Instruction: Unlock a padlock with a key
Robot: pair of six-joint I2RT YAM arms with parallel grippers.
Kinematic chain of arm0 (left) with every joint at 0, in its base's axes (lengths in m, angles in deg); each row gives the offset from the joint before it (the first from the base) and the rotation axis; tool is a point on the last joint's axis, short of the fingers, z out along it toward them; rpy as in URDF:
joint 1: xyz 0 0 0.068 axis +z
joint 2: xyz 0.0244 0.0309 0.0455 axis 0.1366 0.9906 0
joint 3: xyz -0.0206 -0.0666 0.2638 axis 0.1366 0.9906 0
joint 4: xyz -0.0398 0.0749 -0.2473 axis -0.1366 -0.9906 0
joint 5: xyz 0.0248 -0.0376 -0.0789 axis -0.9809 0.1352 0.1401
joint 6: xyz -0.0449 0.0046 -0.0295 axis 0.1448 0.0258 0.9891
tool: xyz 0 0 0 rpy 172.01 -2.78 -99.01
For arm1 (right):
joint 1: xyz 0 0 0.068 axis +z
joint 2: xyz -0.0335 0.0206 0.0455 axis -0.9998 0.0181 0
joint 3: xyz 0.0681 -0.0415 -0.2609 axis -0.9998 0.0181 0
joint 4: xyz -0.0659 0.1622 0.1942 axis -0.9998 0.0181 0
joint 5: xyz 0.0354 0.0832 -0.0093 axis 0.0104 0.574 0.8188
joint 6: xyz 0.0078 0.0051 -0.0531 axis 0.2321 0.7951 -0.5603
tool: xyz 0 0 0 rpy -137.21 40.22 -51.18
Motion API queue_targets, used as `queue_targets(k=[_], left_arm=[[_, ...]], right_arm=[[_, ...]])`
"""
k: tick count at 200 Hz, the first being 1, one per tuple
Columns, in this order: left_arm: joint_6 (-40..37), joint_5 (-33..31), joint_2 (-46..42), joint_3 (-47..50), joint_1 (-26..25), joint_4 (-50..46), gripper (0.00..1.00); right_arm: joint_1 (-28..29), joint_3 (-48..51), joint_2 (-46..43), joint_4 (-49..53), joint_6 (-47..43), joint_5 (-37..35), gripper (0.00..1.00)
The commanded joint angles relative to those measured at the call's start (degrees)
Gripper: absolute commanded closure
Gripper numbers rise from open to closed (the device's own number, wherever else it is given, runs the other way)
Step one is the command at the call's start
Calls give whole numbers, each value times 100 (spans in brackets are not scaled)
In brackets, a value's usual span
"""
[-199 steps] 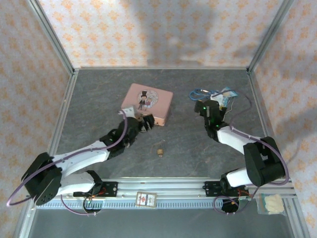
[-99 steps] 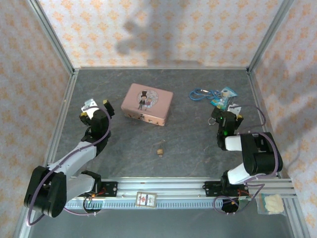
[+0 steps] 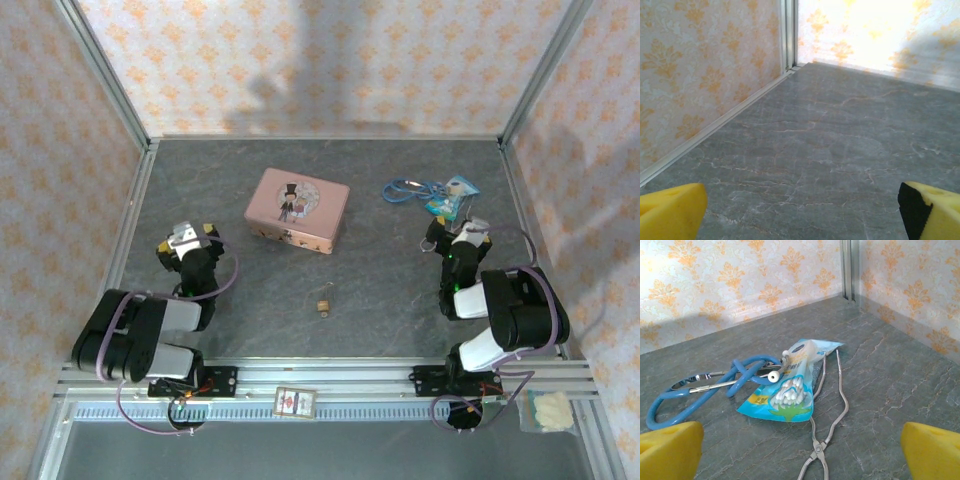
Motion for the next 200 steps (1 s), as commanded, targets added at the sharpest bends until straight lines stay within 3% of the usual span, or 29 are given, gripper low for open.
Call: queue_targets(k=[1, 15, 34, 70, 200], left_arm=[[-365, 832, 785, 512, 167, 2890, 0], [-443, 893, 1050, 532, 168, 3346, 0], [-300, 797, 668, 296, 177, 2287, 1], [-313, 780, 696, -210, 173, 1388, 1], [-370, 801, 745, -284, 175, 1354, 1]], right_arm=[[11, -34, -53, -248, -75, 13, 0], [14, -36, -45, -241, -90, 7, 0], [12, -30, -49, -258, -83, 12, 0], [17, -30, -34, -268, -83, 15, 0], [12, -35, -34, -270, -90, 12, 0]])
